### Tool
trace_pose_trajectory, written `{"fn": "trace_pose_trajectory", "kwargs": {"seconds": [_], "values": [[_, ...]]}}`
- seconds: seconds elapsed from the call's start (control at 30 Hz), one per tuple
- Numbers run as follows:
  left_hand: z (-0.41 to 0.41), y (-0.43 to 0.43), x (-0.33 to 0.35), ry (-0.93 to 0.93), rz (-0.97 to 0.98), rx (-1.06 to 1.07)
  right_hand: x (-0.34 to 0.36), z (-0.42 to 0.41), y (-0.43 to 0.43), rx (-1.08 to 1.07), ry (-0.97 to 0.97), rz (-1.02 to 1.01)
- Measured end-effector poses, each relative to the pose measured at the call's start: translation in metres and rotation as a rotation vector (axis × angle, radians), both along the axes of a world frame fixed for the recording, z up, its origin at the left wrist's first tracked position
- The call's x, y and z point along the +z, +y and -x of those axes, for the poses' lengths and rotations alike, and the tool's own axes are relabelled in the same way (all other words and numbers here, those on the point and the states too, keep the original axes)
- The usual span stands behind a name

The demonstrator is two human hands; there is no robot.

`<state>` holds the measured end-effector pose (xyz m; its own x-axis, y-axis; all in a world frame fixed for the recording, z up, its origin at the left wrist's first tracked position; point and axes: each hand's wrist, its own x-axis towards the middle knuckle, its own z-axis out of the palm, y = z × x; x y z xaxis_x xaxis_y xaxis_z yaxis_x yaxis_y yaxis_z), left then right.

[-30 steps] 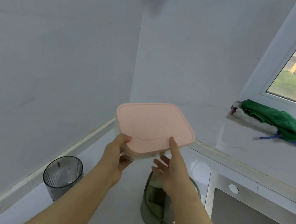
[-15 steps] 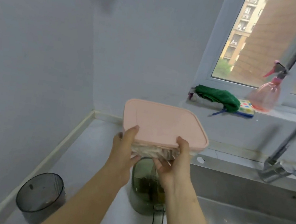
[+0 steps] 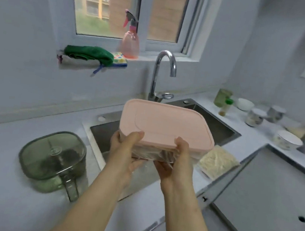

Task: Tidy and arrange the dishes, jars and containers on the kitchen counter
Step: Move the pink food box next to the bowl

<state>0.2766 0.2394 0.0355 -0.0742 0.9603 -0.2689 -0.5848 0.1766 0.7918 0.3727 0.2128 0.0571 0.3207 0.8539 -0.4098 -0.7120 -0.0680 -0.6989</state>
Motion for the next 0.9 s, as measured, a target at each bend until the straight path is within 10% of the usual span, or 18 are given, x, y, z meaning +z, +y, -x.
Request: {"fn": "trace_pose_trajectory", "kwargs": {"seconds": [0.9], "values": [[-0.595, -0.205, -0.037, 0.049, 0.158, -1.106, -0.042, -0.531, -0.286, -0.980, 0.085, 0.144]]}}
